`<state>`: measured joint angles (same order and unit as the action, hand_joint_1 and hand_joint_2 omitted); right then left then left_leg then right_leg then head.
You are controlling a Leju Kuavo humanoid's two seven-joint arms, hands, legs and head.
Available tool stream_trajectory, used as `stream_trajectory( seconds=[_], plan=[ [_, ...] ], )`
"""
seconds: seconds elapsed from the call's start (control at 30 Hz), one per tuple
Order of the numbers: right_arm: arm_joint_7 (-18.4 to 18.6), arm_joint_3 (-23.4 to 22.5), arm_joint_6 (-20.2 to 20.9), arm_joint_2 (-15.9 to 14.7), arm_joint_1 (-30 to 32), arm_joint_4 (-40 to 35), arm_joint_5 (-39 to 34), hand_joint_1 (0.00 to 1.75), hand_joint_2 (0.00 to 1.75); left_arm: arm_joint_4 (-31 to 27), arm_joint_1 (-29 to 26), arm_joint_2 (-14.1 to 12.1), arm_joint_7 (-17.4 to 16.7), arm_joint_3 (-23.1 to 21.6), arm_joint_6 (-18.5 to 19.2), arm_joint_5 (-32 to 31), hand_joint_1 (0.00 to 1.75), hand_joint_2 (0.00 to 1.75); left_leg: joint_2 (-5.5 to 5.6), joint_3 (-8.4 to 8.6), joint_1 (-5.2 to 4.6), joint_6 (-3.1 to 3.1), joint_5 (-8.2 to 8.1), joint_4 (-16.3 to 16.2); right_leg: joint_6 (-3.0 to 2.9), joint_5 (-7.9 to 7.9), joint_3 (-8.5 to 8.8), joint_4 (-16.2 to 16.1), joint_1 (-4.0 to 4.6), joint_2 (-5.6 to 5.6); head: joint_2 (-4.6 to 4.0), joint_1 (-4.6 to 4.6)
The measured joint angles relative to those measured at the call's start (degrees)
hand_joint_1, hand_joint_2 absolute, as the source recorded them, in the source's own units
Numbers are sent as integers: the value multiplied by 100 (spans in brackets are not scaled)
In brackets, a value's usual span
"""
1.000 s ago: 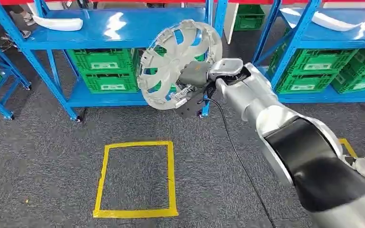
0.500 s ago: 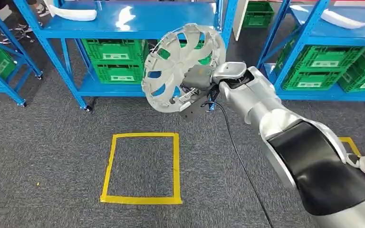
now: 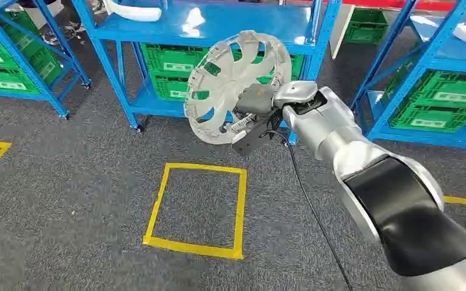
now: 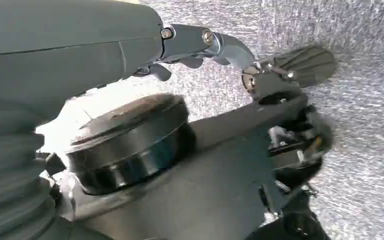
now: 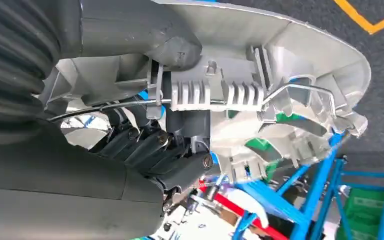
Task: Take the parts from the cabinet and place them on the table.
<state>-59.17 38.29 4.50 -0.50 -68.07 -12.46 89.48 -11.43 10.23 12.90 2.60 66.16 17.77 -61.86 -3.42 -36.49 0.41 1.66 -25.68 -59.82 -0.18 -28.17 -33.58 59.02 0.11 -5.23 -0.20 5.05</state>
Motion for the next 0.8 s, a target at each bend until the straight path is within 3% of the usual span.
stream_trajectory(
  seconds=[0.07,0.1,0.13,0.17,0.2,0.23,0.27,0.3,0.33,0.37,0.4,0.43,0.47,0.57,0.6,0.63,0.67,0.73,0.77,0.8],
  plan=[
    [2,0,-2,-24,14,0,2,166,175,0,-1,0,11,-17,0,-24,0,175,137,-37,-25,-116,3,-4,41,7,11,-17,-12,-116,0,-4],
    [2,0,0,-39,15,0,2,166,175,-2,-3,0,11,-17,0,-28,0,175,195,-24,2,-187,38,31,91,-55,-14,10,-37,-84,0,0],
    [0,0,0,-79,13,0,0,166,175,-2,2,2,11,-17,0,-31,0,175,249,-39,2,-216,52,35,106,-183,-63,160,-63,160,0,-2],
    [0,0,0,-94,13,0,0,166,175,-4,25,2,2,-20,0,-35,0,175,292,-56,3,-250,66,34,110,-388,-208,500,-78,334,0,2],
    [0,0,-2,-122,17,0,2,166,175,-4,55,4,-4,-22,0,-35,0,175,364,-73,1,-268,77,34,115,-619,-430,986,-74,438,0,4],
    [0,0,-2,-153,23,2,4,166,175,-4,73,13,-13,-26,0,-35,0,175,434,-86,-11,-287,89,34,115,-793,-657,1468,-67,484,0,4],
    [0,0,-2,-157,36,2,11,166,175,-4,78,13,-29,-28,0,-35,0,175,510,-93,-22,-295,97,32,108,-861,-816,1791,-61,497,0,4],
    [2,0,0,-166,53,2,22,166,175,-4,74,13,-61,-28,0,-35,0,175,585,-92,-28,-298,105,30,93,-777,-836,1807,-56,503,0,4],
    [0,0,4,-166,62,2,37,166,175,-4,70,13,-74,-28,0,-35,0,175,654,-93,-31,-293,113,25,63,-585,-729,1567,-51,515,0,2],
    [2,0,11,-166,63,2,44,166,175,-4,73,17,-74,-28,0,-33,0,175,730,-92,-34,-282,121,19,28,-315,-508,1094,-48,542,0,4],
    [0,0,11,-166,61,0,44,166,175,-4,75,26,-74,-28,0,-26,0,175,792,-92,-34,-271,129,14,-5,-60,-253,564,-49,636,0,2],
    [0,0,9,-166,58,0,44,166,175,-4,74,44,-74,-28,0,-24,0,175,840,-105,-23,-255,139,11,-44,8,-89,157,-54,865,0,0],
    [0,0,4,-159,53,0,42,166,175,-4,88,61,-74,-28,0,-24,0,175,896,-160,-43,-208,166,-10,-29,-18,-41,42,-58,978,0,-20],
    [0,0,4,-111,57,0,44,166,175,-2,44,63,-105,-28,0,-24,0,175,1073,-200,22,-79,252,58,-38,1,-57,60,-9,817,0,-22],
    [0,0,11,-94,59,-2,46,166,175,-4,20,59,-111,-26,0,-22,0,175,1101,-212,-12,-42,264,67,-82,55,-22,-20,-73,738,0,-26],
    [30,0,15,-83,62,-2,46,166,175,-2,-4,59,-109,-26,0,-20,0,175,795,-277,-32,-40,172,-16,-107,85,4,-66,-69,656,0,-34],
    [18,0,13,-79,55,-2,44,166,175,-2,-6,59,-111,-26,0,-20,0,175,572,-385,-40,-16,-44,-293,-134,99,-3,-73,-66,600,0,-86],
    [18,0,11,-79,56,0,44,166,175,-2,-4,59,-109,-26,0,-17,0,175,422,-725,-14,31,-461,-1147,-140,99,-11,-64,-54,465,0,-87],
    [17,0,11,-76,62,0,46,166,175,-2,-9,59,-107,-26,0,-17,0,175,407,-860,-8,51,-578,-1493,-144,96,-15,-60,-53,390,0,-90],
    [15,0,13,-76,70,0,46,166,175,-2,-19,59,-101,-26,0,-17,0,175,400,-890,-2,62,-572,-1608,-143,96,-19,-55,-52,319,0,-88]
  ],
)
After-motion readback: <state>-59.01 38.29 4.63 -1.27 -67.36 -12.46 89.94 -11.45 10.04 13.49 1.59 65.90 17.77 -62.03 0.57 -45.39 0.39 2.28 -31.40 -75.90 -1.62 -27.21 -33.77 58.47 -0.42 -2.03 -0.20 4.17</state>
